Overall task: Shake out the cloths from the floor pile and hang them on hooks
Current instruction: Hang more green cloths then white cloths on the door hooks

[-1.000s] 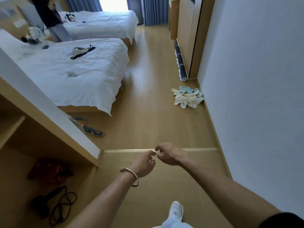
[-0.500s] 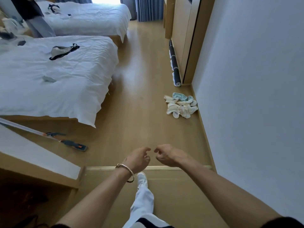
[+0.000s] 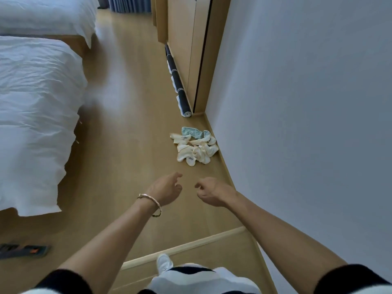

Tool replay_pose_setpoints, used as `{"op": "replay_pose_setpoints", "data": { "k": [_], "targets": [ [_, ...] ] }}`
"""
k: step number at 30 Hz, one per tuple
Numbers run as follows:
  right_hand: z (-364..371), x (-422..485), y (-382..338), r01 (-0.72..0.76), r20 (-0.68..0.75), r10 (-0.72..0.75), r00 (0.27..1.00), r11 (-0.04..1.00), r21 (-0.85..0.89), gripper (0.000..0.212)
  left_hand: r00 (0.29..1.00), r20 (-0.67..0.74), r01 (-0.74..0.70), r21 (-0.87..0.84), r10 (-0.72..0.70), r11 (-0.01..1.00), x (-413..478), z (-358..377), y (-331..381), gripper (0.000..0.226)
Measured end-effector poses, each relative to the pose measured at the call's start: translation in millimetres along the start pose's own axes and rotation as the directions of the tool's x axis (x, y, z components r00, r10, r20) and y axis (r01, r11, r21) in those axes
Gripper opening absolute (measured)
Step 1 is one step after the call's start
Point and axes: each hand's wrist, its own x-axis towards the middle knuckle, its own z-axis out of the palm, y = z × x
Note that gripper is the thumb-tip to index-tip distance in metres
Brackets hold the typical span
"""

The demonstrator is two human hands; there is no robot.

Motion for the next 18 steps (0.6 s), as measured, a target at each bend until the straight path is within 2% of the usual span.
{"op": "replay_pose_setpoints", "data": {
  "k": [5, 14, 18],
  "targets": [
    [-39.5, 53.0, 0.2, -0.02, 0.012, 0.02, 1.0, 0.999, 0.025, 0.047, 0.997, 0.07, -0.027, 0.027, 0.025, 0.999, 61.8, -21.7, 2.6, 0.046],
    [-119.7, 173.8, 29.9, 0.044, 0.023, -0.045, 0.999, 0.997, 0.057, 0.046, 0.999, 0.048, -0.024, 0.096, 0.02, 0.995, 192.4, -64.1, 21.7, 0.045],
    [-184.3, 237.7, 46.0, 0.097, 0.0, -0.097, 0.995, 0.992, 0.079, 0.044, 0.999, 0.004, 0.036, 0.089, -0.036, 0.995, 262.2, -92.3, 40.7, 0.045]
  ]
}}
